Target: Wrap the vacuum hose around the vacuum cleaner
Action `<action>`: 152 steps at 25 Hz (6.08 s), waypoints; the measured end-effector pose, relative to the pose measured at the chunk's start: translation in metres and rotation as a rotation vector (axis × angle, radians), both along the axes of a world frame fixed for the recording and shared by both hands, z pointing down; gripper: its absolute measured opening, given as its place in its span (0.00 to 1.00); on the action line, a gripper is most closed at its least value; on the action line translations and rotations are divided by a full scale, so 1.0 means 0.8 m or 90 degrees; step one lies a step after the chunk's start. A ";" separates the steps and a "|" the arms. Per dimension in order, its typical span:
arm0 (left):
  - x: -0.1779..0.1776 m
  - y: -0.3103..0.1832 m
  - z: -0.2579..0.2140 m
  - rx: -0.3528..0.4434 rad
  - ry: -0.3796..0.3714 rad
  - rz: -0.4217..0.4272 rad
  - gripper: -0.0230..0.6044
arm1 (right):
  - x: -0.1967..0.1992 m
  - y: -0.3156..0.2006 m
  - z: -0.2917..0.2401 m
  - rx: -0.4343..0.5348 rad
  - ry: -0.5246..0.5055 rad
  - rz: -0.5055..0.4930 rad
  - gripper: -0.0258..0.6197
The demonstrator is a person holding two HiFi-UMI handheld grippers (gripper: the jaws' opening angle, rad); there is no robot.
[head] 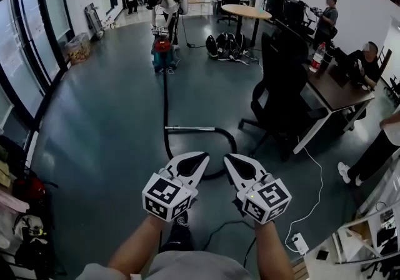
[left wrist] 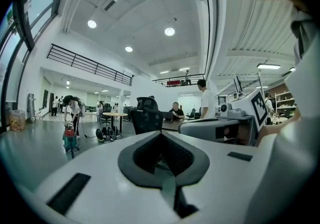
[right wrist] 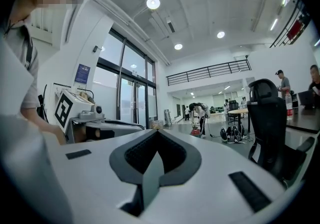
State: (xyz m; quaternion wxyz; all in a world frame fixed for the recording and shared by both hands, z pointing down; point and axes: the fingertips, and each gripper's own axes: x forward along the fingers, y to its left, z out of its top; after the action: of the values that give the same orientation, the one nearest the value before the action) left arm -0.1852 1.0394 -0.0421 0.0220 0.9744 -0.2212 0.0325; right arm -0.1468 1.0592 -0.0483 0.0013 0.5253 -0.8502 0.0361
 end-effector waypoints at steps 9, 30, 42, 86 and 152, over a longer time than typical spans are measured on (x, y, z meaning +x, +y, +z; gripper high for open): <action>-0.001 -0.152 0.020 -0.034 -0.005 0.036 0.05 | -0.001 -0.149 0.022 -0.045 -0.003 0.039 0.04; -0.040 -0.378 0.054 -0.087 0.019 0.063 0.05 | -0.036 -0.375 0.042 -0.089 0.042 0.078 0.04; 0.015 -0.449 0.058 -0.090 0.002 0.033 0.05 | 0.010 -0.452 0.041 -0.086 0.049 0.026 0.04; 0.280 -0.802 0.553 -0.159 -0.299 0.129 0.05 | 0.320 -0.747 0.503 -0.283 0.000 0.117 0.04; 0.287 -0.970 1.301 -0.100 -0.680 0.291 0.32 | 0.352 -0.772 1.165 -0.361 0.044 0.139 0.04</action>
State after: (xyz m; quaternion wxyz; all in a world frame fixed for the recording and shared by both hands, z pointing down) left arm 0.0442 0.2635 0.9984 -0.0279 0.8412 0.0171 0.5397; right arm 0.1352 0.4417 0.8834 0.1732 0.5932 -0.7440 0.2541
